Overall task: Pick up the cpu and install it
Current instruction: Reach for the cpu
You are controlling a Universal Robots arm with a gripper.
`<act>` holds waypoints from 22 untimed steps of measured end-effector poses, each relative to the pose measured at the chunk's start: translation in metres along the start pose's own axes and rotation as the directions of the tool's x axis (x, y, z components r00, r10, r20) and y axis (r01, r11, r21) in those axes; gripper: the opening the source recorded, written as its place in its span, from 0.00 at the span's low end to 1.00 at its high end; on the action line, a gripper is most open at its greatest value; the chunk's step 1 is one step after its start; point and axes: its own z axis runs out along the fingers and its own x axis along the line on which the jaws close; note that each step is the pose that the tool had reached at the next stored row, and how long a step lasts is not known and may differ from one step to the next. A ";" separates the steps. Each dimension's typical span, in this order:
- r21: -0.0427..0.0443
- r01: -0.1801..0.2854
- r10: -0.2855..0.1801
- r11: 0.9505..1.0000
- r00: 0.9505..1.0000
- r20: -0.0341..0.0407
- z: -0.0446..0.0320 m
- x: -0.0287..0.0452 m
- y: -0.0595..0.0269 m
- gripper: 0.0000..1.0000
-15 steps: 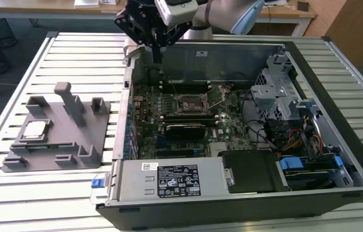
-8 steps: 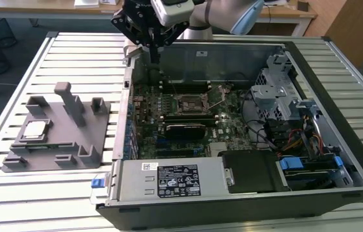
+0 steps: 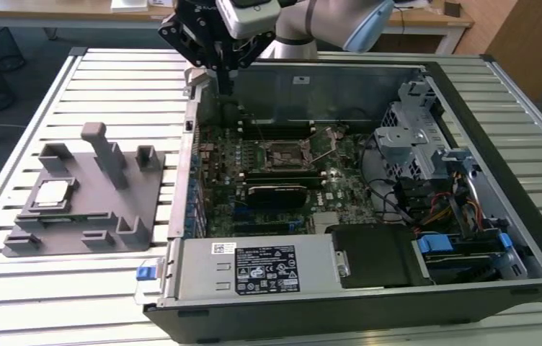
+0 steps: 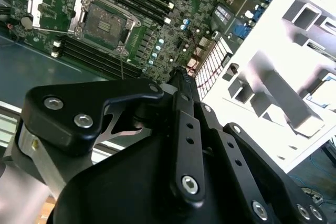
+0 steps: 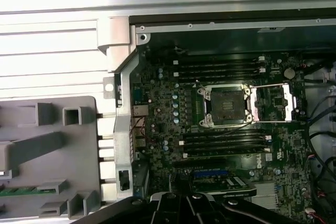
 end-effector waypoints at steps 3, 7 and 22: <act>0.000 0.000 0.000 1.000 1.000 0.000 0.0002 0.0030 -0.0002 0.11; 0.000 0.000 0.000 1.000 1.000 0.000 0.0005 0.0050 -0.0004 0.11; 0.000 0.000 0.000 1.000 1.000 0.000 0.0016 0.0155 -0.0012 0.11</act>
